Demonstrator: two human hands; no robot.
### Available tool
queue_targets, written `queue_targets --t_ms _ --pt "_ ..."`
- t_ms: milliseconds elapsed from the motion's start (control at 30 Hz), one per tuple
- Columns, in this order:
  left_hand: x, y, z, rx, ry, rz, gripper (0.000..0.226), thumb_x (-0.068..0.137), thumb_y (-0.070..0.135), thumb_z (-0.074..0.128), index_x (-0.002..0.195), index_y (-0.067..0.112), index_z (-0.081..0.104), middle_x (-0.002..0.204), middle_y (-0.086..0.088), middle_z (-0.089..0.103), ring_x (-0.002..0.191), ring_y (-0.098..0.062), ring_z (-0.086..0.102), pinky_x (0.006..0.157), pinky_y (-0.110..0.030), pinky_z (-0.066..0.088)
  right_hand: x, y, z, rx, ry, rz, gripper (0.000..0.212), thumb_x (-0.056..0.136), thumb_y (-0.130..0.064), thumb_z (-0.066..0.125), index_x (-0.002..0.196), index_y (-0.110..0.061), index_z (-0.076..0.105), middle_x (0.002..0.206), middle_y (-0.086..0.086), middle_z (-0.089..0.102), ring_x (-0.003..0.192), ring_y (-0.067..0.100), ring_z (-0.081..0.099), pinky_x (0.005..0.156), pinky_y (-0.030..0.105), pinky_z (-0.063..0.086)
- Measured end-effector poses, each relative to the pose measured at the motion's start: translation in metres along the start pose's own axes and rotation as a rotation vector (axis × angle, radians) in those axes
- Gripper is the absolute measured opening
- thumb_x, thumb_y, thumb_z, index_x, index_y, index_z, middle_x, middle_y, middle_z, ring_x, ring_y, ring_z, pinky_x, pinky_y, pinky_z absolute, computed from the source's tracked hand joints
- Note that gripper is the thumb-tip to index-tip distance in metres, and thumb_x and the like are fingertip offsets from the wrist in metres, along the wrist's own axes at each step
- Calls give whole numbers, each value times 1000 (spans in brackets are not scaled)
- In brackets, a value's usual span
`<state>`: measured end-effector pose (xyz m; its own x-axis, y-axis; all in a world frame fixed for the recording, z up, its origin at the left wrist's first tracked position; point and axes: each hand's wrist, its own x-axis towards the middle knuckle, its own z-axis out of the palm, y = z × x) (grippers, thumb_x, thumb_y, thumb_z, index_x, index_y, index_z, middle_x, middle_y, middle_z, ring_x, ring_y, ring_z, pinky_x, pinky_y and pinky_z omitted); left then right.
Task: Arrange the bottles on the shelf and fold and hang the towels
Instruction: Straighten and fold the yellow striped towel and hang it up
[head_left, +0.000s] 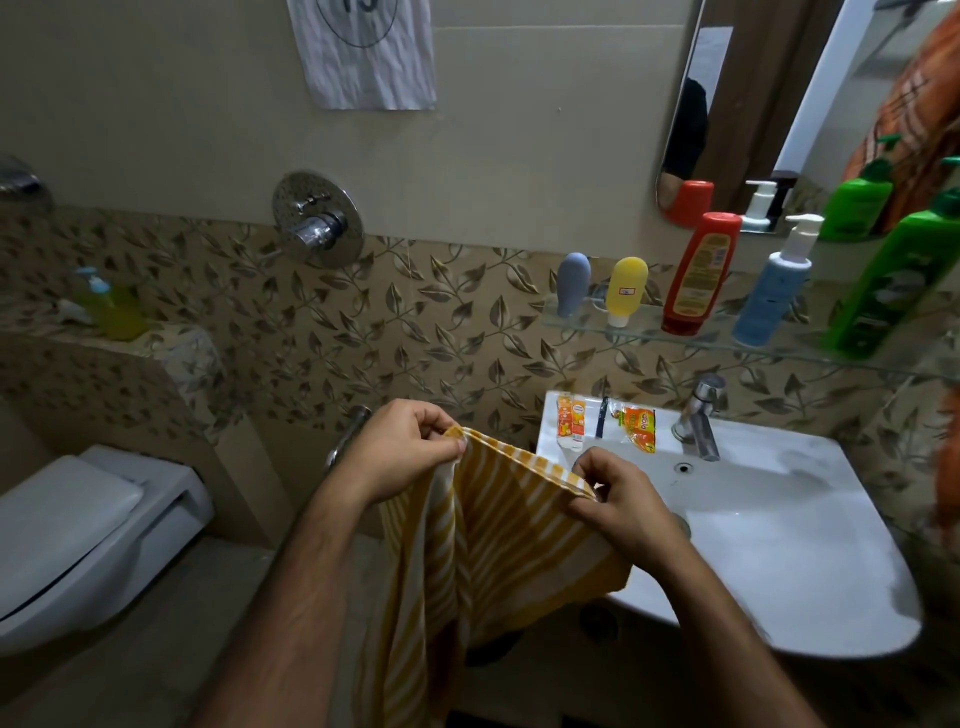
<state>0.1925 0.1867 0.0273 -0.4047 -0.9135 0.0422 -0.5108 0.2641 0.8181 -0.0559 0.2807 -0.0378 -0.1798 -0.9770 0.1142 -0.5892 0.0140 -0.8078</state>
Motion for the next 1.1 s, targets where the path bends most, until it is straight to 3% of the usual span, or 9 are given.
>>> queue_targets --t_ms 133,267,367,433,567,767,900,1033,1100 --pt "-2 -3 -16 -51 -19 3 5 77 25 75 78 30 76 68 6 73 59 1 65 53 -12 48 -6 -8 -2 46 -55 -116 35 76 -38 81 98 -47 56 89 -7 63 79 11 64 68 29 56" --pt "-1 -7 -28 -35 5 -36 8 69 32 73 75 27 77 69 4 74 61 0 64 58 -17 49 -4 -13 -3 9 -9 -247 39 79 -27 80 94 -46 50 89 -18 59 78 4 58 67 18 48" --pt "-2 -7 -31 -28 -1 -41 13 66 33 73 74 24 77 71 -1 74 63 -2 64 63 -19 49 -5 -18 -4 -46 29 -308 41 82 -30 77 108 -49 53 85 -23 61 79 -5 61 69 11 48" --pt "-2 -7 -32 -12 -17 -47 8 69 30 74 74 24 77 72 -1 75 63 -3 65 63 -19 49 -6 -21 -5 -143 77 -336 36 83 -33 76 117 -35 63 86 -26 60 76 -9 60 72 17 52" --pt "-1 -10 -29 69 -56 -62 6 77 21 75 73 25 77 73 3 75 68 -5 69 64 -21 52 -5 -19 -6 -127 131 -285 42 76 -42 79 114 -32 68 75 -26 54 71 -9 55 67 12 44" --pt "-3 -14 -17 65 -108 -77 11 78 21 75 73 30 77 74 6 75 68 -2 69 60 -17 49 -9 -7 -7 -201 152 -277 11 82 -34 76 89 -28 72 84 -22 62 82 0 60 70 26 53" --pt "-3 -15 -13 29 -146 -72 8 79 23 75 76 30 77 78 6 76 75 -4 71 67 -20 52 -13 -1 -8 -339 145 -329 11 86 -32 72 90 -22 75 84 -8 69 77 10 64 66 34 55" --pt "-2 -13 -10 -1 -157 -54 5 75 26 73 78 25 77 81 3 76 80 -10 72 76 -25 57 -20 1 -6 -347 127 -325 22 88 -34 70 109 -29 65 91 -14 64 79 10 64 66 20 48" --pt "-2 -11 -10 -9 -131 -62 5 75 25 73 77 23 77 79 3 76 76 -9 71 70 -21 56 -21 0 -8 -287 95 -334 28 82 -37 76 101 -35 55 89 -20 56 76 5 55 64 18 44"
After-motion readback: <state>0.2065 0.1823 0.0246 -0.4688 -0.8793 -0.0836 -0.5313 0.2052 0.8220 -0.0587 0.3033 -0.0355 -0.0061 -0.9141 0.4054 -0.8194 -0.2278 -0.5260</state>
